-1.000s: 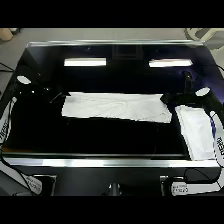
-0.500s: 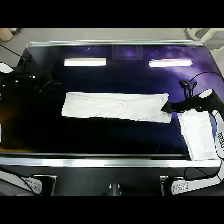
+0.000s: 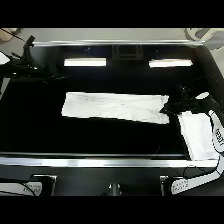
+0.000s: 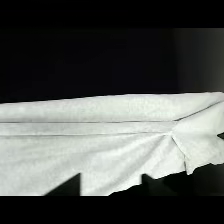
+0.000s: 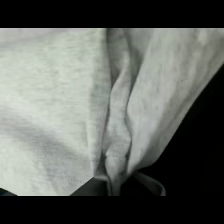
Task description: Fold the shirts.
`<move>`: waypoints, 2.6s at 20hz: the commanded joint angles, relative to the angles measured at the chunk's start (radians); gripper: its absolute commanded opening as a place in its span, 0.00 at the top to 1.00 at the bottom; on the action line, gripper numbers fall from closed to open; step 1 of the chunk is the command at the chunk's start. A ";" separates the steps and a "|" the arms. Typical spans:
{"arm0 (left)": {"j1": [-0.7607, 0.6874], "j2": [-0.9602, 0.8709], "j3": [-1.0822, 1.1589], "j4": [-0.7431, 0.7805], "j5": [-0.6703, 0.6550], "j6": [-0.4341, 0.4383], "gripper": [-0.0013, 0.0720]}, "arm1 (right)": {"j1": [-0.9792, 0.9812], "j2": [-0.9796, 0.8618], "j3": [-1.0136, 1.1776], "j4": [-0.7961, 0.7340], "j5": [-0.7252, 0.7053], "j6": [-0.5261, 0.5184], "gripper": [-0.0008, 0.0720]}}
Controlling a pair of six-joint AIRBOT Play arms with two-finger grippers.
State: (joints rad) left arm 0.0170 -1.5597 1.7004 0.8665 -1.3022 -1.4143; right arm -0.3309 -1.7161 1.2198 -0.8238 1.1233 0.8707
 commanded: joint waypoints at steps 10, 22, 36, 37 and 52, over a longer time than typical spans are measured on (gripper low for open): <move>-0.559 -0.369 -0.005 -0.151 0.327 -0.071 0.93 | -0.001 0.578 0.003 0.286 0.232 0.034 0.96; -0.617 -0.454 -0.004 -0.492 0.446 0.022 0.93 | -0.001 0.710 0.003 0.269 0.218 0.128 0.96; 0.001 0.243 -0.005 -0.259 0.322 0.058 0.93 | 0.647 0.019 0.027 0.711 -0.246 -0.104 0.93; -0.003 0.263 -0.005 -0.244 0.311 0.057 0.93 | 0.653 -0.016 0.043 0.764 -0.227 -0.139 0.71; -0.041 0.287 -0.005 -0.166 0.245 0.056 0.93 | 0.273 0.185 -0.212 -0.133 0.125 0.182 0.10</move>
State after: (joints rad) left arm -0.0177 -1.2736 1.6958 0.6941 -1.0340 -1.3579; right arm -0.0299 -1.5486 1.1324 -0.9524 1.3067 1.0241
